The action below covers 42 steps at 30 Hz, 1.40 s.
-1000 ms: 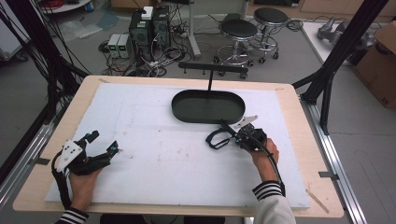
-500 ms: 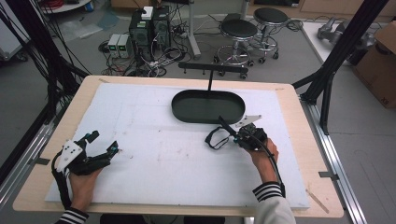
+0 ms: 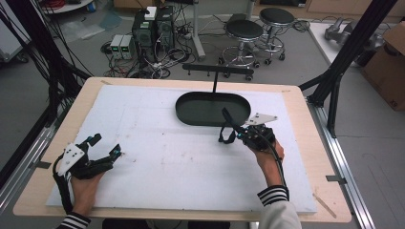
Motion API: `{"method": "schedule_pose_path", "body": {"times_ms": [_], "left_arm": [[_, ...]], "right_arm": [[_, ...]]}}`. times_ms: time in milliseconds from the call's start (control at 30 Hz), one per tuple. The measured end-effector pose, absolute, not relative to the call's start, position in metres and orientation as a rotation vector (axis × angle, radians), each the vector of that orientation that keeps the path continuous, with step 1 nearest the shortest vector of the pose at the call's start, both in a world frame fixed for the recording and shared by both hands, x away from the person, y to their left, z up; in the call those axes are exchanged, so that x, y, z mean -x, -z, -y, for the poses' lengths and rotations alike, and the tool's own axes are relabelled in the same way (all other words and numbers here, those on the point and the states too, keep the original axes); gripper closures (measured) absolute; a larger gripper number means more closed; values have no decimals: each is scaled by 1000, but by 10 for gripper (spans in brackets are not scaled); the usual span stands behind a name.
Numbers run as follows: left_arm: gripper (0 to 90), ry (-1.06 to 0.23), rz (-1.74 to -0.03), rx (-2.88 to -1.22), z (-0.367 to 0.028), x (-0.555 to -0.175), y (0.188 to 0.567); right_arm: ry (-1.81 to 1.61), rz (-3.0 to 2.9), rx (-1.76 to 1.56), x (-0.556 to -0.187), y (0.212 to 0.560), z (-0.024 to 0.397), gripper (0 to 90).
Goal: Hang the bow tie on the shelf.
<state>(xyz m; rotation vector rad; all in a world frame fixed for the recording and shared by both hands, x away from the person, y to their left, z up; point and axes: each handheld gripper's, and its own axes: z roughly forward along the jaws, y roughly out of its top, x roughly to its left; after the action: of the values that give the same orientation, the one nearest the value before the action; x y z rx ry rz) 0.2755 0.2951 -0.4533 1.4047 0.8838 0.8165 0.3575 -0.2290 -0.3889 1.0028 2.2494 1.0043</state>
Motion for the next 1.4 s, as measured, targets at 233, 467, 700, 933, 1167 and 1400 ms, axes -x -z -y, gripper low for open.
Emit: {"method": "schedule_pose_path", "body": {"times_ms": [233,467,700,933,1167,1400], "left_arm": [[145,-817,-884,-1405,-295,-276,453],[145,-817,-884,-1406,-295,-276,453],[146,-817,-885,-1406,-295,-276,453],[147,-816,-885,-1406,-295,-276,453],[147,-817,-885,-1406,-295,-276,453],[147,-815,-888,-1402,-295,-276,453]], "right_arm": [[-1113,-2183,-1004,-357,384,231,807],[-1154,-2125,-1003,-357,380,230,808],[-1166,-2094,-990,-359,375,226,807],[-1214,-2047,-967,-366,360,217,807],[-1233,-2001,-960,-373,351,210,807],[-1249,-1955,-976,-382,345,207,807]]}}
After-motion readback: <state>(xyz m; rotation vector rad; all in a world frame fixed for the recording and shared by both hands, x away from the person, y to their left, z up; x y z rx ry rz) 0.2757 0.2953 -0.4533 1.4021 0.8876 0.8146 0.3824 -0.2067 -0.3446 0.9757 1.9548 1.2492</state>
